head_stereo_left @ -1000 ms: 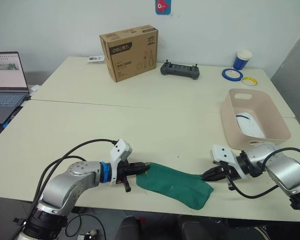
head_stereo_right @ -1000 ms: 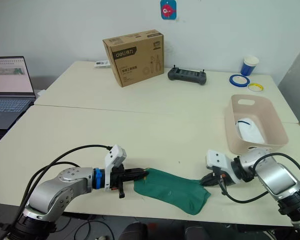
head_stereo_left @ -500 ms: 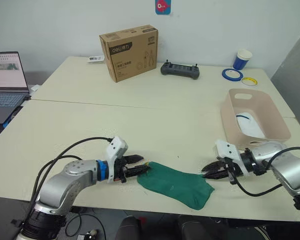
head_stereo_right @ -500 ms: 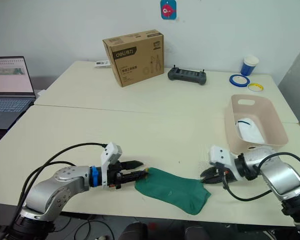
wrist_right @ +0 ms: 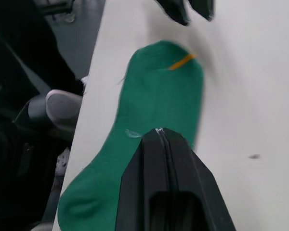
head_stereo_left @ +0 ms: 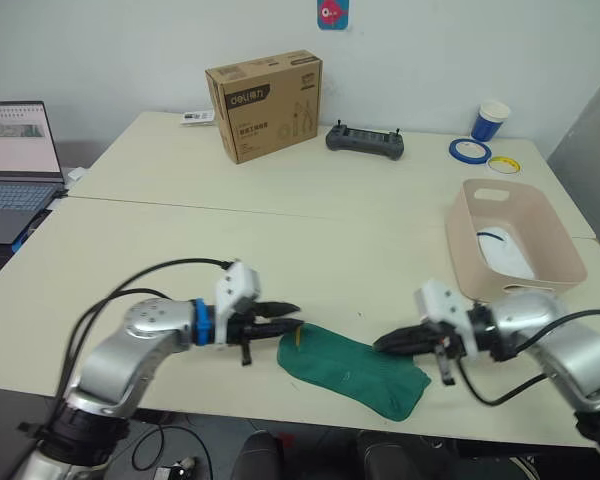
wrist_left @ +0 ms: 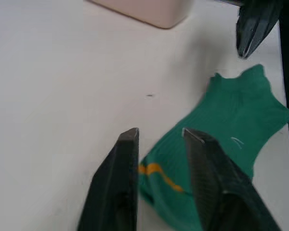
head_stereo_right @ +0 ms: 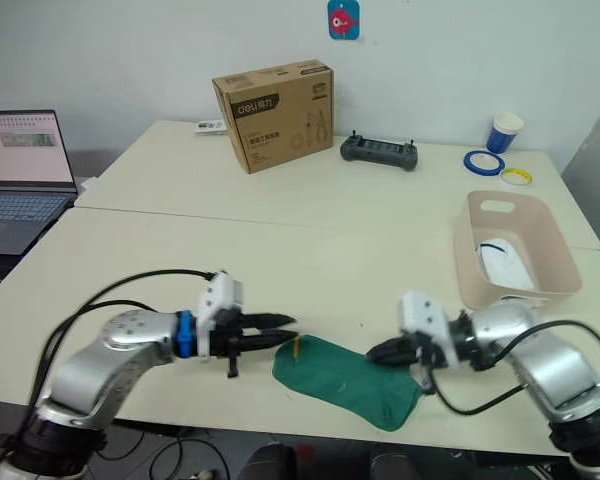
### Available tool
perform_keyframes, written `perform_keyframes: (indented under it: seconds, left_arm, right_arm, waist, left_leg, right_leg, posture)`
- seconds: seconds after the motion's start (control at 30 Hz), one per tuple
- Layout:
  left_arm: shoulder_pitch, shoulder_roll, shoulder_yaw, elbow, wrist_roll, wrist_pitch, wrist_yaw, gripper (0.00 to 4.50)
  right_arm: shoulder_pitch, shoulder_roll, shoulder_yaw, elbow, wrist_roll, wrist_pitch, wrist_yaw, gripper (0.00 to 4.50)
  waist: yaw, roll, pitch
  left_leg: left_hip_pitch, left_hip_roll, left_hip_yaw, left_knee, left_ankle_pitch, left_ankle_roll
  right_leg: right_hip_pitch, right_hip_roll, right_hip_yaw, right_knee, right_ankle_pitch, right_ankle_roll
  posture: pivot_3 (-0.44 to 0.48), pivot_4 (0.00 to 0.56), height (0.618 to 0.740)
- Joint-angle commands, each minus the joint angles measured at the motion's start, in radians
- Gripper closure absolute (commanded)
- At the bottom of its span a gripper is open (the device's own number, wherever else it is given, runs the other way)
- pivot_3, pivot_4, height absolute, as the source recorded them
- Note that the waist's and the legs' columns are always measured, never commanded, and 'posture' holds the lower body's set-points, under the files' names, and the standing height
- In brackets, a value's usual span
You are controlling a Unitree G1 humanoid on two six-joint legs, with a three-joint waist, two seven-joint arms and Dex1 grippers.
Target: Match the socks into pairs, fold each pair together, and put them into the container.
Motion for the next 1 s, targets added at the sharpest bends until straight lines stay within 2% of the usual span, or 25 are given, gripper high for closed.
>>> perform_keyframes:
  seconds: [0.03, 0.23, 0.37, 0.57, 0.67, 0.87, 1.0]
  left_arm:
    - [-0.007, 0.009, -0.049, 0.015, 0.064, -0.088, -0.050, 4.47]
    - [0.021, 0.037, -0.110, 0.102, 0.185, -0.194, -0.086, 4.47]
    - [0.030, 0.047, -0.121, 0.160, 0.231, -0.235, -0.093, 4.47]
    - [0.036, 0.048, -0.108, 0.207, 0.242, -0.274, -0.100, 4.47]
    - [0.022, 0.030, -0.086, 0.194, 0.198, -0.256, -0.102, 4.47]
    - [-0.028, -0.014, -0.091, 0.124, 0.129, -0.199, -0.120, 4.47]
    - [-0.050, -0.032, -0.118, 0.108, 0.145, -0.169, -0.116, 4.47]
  right_arm:
    - [0.031, -0.024, 0.026, 0.003, -0.079, -0.101, -0.002, 4.50]
    - [0.125, -0.077, 0.047, 0.022, -0.167, -0.195, -0.003, 4.50]
    - [0.181, -0.090, 0.018, 0.047, -0.176, -0.219, -0.017, 4.50]
    - [0.267, -0.120, -0.039, 0.054, -0.157, -0.229, -0.022, 4.50]
    - [0.290, -0.141, -0.081, 0.014, -0.103, -0.193, -0.007, 4.50]
    - [0.197, -0.107, -0.154, -0.066, 0.072, -0.028, -0.027, 4.50]
    - [0.159, -0.101, -0.124, -0.067, 0.045, -0.019, -0.047, 4.50]
  waist:
    - [-0.001, 0.000, 0.000]
    - [-0.003, 0.000, 0.000]
    - [-0.002, 0.000, 0.000]
    - [-0.002, 0.000, -0.002]
    - [-0.002, 0.001, -0.003]
    - [-0.004, 0.001, -0.003]
    - [-0.002, 0.001, -0.003]
  left_leg:
    - [0.000, 0.000, 0.000, 0.000, 0.000, 0.000]
    - [0.001, 0.001, -0.001, 0.000, 0.000, 0.000]
    - [0.001, 0.001, -0.001, 0.000, 0.000, 0.000]
    - [0.002, 0.001, -0.001, 0.001, 0.000, 0.000]
    - [0.002, 0.001, 0.000, 0.001, 0.000, 0.000]
    - [0.002, 0.001, 0.000, 0.001, 0.000, 0.000]
    - [0.002, 0.001, -0.001, 0.001, 0.000, 0.000]
  right_leg:
    - [0.000, 0.000, 0.000, 0.000, 0.000, 0.000]
    - [0.000, 0.001, -0.001, 0.001, -0.001, -0.002]
    - [0.000, 0.001, -0.001, 0.001, -0.001, -0.002]
    - [0.001, 0.000, 0.000, 0.001, -0.002, -0.003]
    - [0.002, 0.000, 0.000, 0.001, -0.002, -0.003]
    - [0.002, 0.000, 0.000, 0.001, -0.001, -0.002]
    - [0.002, 0.001, 0.000, 0.001, 0.001, 0.001]
  posture:
    - [0.000, 0.150, 0.740]
    - [0.000, 0.150, 0.740]
    - [0.000, 0.150, 0.740]
    - [0.000, 0.150, 0.740]
    - [0.000, 0.150, 0.740]
    - [0.000, 0.150, 0.740]
    - [0.000, 0.150, 0.740]
